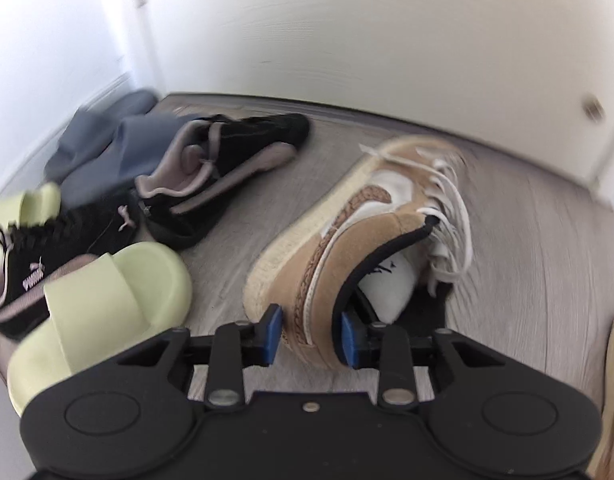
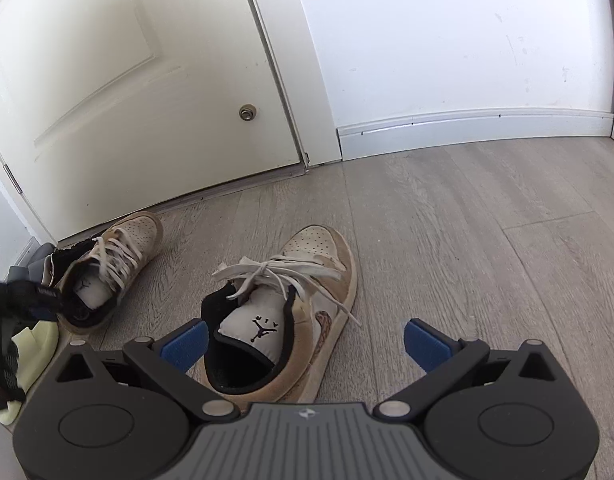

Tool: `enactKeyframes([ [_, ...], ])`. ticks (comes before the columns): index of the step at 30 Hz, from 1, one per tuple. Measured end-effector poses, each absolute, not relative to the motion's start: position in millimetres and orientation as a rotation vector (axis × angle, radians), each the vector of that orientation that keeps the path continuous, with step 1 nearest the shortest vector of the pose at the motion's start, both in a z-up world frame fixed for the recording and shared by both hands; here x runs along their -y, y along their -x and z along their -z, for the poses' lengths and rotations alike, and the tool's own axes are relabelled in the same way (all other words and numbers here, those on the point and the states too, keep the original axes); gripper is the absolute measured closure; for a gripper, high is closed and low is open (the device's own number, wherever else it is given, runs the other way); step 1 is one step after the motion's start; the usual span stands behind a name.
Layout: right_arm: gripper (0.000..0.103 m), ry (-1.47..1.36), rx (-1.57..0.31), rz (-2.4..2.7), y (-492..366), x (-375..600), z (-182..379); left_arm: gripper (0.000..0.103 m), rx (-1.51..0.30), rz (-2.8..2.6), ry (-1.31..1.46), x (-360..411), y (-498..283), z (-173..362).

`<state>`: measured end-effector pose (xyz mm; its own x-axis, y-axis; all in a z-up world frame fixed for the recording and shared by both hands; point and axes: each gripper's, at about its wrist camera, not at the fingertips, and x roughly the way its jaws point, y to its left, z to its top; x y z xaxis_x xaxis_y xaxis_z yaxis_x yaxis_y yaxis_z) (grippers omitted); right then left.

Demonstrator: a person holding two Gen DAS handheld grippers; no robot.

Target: Organize scattered shoes

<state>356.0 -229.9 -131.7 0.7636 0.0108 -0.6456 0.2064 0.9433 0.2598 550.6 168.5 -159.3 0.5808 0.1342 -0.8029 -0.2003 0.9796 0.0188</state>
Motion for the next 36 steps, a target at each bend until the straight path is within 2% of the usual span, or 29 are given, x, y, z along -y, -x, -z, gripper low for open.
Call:
enactKeyframes([
  [9, 0.0, -0.344, -0.729, 0.089, -365, 230, 142, 0.078, -0.959, -0.288, 0.072, -194, -593, 170],
  [14, 0.0, -0.347, -0.751, 0.076, -374, 224, 148, 0.073, -0.963, -0.288, -0.033, -185, -605, 187],
  [21, 0.0, -0.35, -0.767, 0.044, -384, 214, 153, 0.072, -0.954, -0.273, 0.073, -196, -602, 190],
  [36, 0.0, -0.357, -0.748, 0.039, -366, 222, 143, 0.072, -1.122, -0.031, 0.044, -163, -497, 186],
])
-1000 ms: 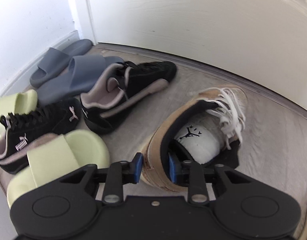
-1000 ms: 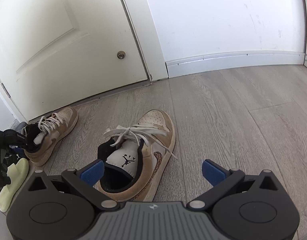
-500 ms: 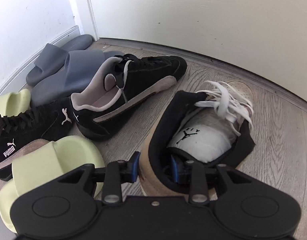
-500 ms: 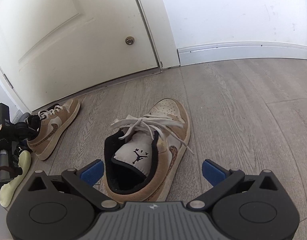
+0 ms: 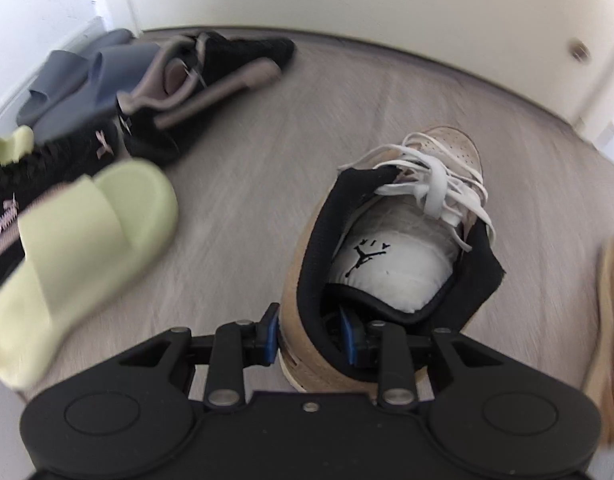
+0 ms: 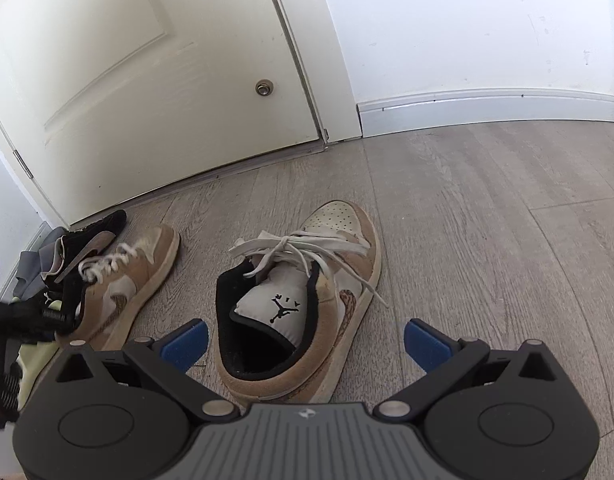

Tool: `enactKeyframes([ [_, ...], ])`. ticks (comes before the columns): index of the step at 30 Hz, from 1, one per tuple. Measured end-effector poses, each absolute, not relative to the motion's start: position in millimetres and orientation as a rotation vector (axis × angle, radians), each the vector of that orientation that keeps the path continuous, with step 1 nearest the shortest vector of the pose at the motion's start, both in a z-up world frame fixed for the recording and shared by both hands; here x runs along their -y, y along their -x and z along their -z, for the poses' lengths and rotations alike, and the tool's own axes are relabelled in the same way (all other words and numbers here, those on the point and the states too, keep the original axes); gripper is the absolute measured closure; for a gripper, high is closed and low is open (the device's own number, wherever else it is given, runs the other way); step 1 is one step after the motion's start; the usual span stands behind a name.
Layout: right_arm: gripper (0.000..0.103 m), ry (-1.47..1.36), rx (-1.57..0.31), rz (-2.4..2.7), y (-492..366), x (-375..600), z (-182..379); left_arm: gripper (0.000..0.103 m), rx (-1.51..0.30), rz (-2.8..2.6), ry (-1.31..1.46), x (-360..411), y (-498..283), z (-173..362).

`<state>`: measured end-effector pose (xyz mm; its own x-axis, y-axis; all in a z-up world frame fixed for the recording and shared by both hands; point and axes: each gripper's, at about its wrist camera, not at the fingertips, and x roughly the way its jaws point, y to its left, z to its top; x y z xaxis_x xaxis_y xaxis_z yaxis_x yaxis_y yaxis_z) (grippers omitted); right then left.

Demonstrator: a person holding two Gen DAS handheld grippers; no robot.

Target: Organize scattered shoes

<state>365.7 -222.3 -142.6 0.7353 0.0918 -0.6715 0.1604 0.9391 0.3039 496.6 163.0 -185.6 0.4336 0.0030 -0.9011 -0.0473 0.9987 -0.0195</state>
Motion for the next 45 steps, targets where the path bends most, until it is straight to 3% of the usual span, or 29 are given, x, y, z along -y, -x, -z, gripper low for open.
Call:
enactKeyframes([
  [6, 0.0, -0.357, -0.751, 0.035, -351, 227, 142, 0.071, -1.203, 0.078, -0.023, -132, -445, 184],
  [8, 0.0, -0.349, -0.755, 0.024, -348, 229, 142, 0.066, -1.229, 0.108, -0.012, -126, -434, 183],
  [10, 0.0, -0.327, -0.76, 0.007, -345, 229, 143, 0.052, -1.236, 0.14, 0.079, -127, -421, 179],
  [14, 0.0, -0.182, -0.77, -0.001, -339, 224, 148, 0.041, -1.18, 0.107, 0.199, -138, -402, 163],
  [20, 0.0, -0.166, -0.816, 0.0, -347, 222, 163, 0.037, -1.046, 0.041, 0.363, -157, -378, 138],
  [22, 0.0, -0.176, -0.819, -0.015, -355, 214, 164, 0.031, -1.018, 0.033, 0.393, -159, -377, 136],
  [32, 0.0, 0.019, -0.843, 0.057, -397, 159, 188, 0.031, -1.032, 0.083, 0.31, -131, -390, 153],
  [38, 0.0, -0.173, -0.918, 0.12, -380, 200, 192, 0.031, -1.022, 0.094, 0.251, -124, -392, 155],
  [45, 0.0, -0.097, -0.892, 0.476, -354, 270, 203, 0.031, -1.006, 0.108, 0.278, -131, -388, 152],
])
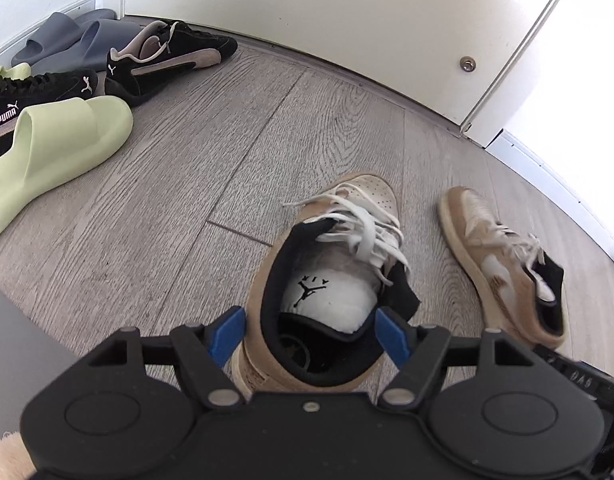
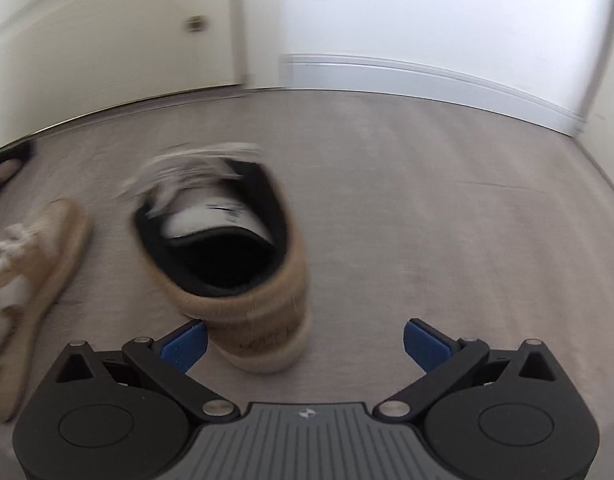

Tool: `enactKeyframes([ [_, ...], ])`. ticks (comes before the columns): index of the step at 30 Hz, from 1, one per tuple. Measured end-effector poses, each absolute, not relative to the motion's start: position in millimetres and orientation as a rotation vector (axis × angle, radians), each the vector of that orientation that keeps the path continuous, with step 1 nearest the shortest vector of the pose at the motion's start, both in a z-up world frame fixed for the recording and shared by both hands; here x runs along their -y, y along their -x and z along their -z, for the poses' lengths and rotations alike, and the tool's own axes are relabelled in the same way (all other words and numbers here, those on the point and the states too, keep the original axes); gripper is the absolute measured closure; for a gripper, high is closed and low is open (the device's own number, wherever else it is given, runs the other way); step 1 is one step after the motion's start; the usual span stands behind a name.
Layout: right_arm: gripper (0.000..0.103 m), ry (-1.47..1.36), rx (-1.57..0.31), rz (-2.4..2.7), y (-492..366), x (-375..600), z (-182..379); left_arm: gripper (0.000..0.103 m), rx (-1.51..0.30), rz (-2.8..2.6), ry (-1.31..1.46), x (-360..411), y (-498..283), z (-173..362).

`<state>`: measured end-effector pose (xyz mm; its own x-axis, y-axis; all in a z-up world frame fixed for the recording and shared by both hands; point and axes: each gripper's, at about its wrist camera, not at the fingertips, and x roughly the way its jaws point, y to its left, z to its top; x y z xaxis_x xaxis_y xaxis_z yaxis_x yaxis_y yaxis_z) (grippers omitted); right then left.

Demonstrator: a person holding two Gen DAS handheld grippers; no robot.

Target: Organize scattered shoes

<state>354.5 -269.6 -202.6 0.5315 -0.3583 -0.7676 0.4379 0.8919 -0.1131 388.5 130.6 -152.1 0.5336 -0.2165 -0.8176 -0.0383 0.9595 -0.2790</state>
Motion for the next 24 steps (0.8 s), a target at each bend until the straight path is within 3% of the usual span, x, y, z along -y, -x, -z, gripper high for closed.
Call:
enactKeyframes([
  [5, 0.0, -0.196, -0.798, 0.673, -361, 327, 186, 0.031, -1.003, 0.111, 0.254, -127, -387, 152],
  [9, 0.0, -0.245, -0.74, 0.507, -359, 291, 169, 0.031, -1.002, 0.104, 0.259, -127, -389, 152],
  [16, 0.0, -0.292, -0.819, 0.34, -383, 222, 189, 0.03, -0.992, 0.098, 0.252, -126, -388, 150],
  [24, 0.0, -0.341, -0.779, 0.315, -388, 231, 193, 0.029, -0.984, 0.099, 0.254, -125, -388, 152],
])
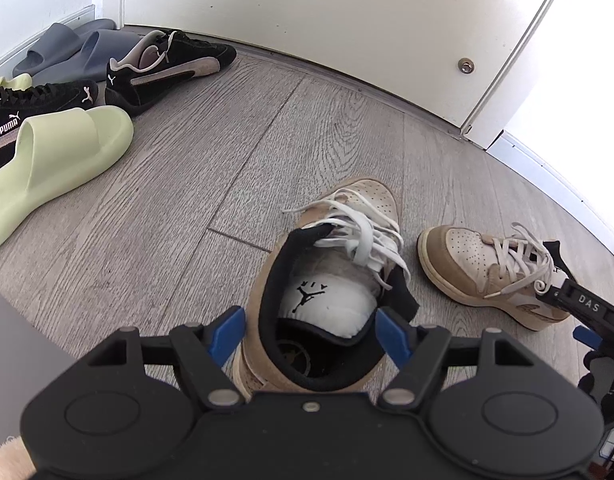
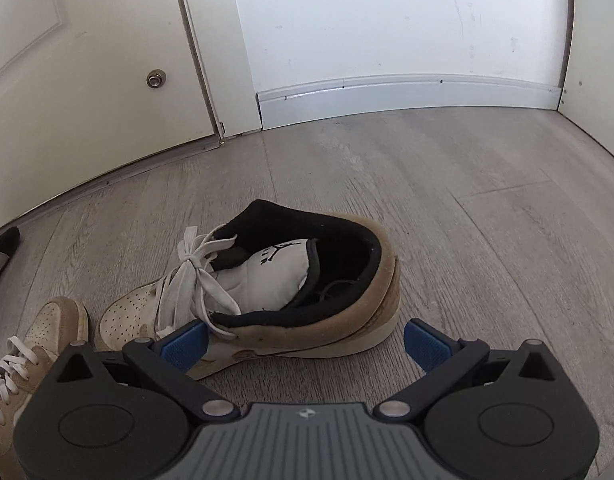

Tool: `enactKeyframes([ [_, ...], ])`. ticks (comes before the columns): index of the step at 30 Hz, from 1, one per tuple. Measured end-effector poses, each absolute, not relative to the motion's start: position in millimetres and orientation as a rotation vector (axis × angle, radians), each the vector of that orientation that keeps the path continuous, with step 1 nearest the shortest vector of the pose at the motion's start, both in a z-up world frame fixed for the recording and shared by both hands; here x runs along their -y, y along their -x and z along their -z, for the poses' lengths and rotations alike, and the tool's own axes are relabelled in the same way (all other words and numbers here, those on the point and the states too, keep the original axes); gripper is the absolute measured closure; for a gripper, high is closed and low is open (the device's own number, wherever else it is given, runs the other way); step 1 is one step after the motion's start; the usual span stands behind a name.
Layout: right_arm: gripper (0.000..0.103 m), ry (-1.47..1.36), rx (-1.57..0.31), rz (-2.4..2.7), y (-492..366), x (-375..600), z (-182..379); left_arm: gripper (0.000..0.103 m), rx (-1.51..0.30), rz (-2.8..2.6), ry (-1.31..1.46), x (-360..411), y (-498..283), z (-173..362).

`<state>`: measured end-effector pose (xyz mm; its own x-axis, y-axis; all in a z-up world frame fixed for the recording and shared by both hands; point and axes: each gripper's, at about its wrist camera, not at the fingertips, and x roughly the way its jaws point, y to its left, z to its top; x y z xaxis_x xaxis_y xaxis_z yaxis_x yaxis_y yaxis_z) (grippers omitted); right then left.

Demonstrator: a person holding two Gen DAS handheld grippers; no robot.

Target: Organize scattered shoes

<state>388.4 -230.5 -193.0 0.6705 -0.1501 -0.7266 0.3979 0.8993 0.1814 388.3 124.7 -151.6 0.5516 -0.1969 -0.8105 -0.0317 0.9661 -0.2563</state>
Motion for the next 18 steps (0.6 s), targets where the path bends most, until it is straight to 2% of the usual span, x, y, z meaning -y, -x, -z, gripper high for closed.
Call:
enactKeyframes([
  [7, 0.0, -0.578, -0.802, 0.31, -401, 234, 202, 0.028, -0.982, 0.095, 0.25, -123, -389, 153],
  [18, 0.0, -0.524, -0.79, 0.402, -390, 237, 200, 0.028, -0.978, 0.092, 0.252, -124, -388, 153],
])
